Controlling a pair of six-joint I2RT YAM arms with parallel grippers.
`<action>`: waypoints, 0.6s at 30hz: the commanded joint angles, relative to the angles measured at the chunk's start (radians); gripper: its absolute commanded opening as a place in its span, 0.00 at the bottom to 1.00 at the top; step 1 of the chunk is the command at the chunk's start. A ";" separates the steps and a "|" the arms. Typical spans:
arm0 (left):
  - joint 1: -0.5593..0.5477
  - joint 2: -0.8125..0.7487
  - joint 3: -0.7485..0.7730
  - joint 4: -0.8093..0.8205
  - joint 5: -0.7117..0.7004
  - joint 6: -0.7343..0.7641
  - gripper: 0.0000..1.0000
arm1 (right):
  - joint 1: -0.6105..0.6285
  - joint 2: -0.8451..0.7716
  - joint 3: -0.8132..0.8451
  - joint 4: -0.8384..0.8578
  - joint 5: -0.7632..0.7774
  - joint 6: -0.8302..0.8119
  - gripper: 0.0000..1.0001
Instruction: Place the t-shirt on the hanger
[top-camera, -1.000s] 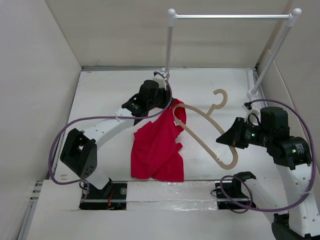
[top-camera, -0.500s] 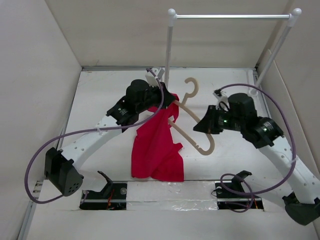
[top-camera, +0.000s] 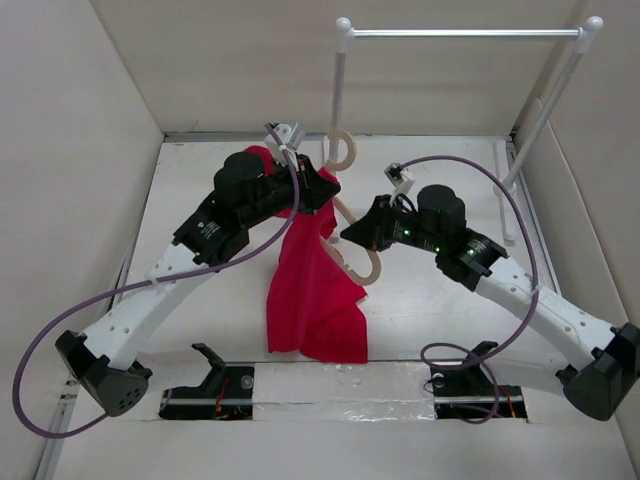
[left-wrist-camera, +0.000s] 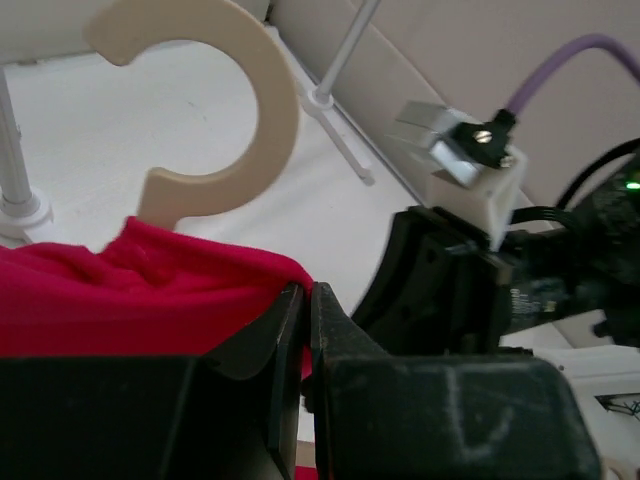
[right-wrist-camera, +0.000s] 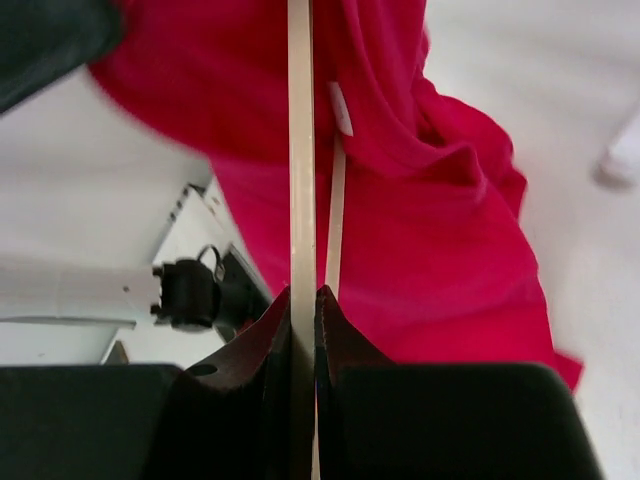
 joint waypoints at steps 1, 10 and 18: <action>-0.007 -0.072 0.102 -0.008 0.057 0.013 0.00 | 0.006 0.066 0.036 0.397 -0.069 -0.038 0.00; -0.007 -0.172 0.183 -0.192 -0.049 0.031 0.00 | 0.066 0.109 0.219 0.521 0.147 -0.120 0.00; -0.007 -0.180 0.289 -0.300 -0.095 0.061 0.00 | 0.183 -0.095 0.179 0.592 0.425 -0.192 0.00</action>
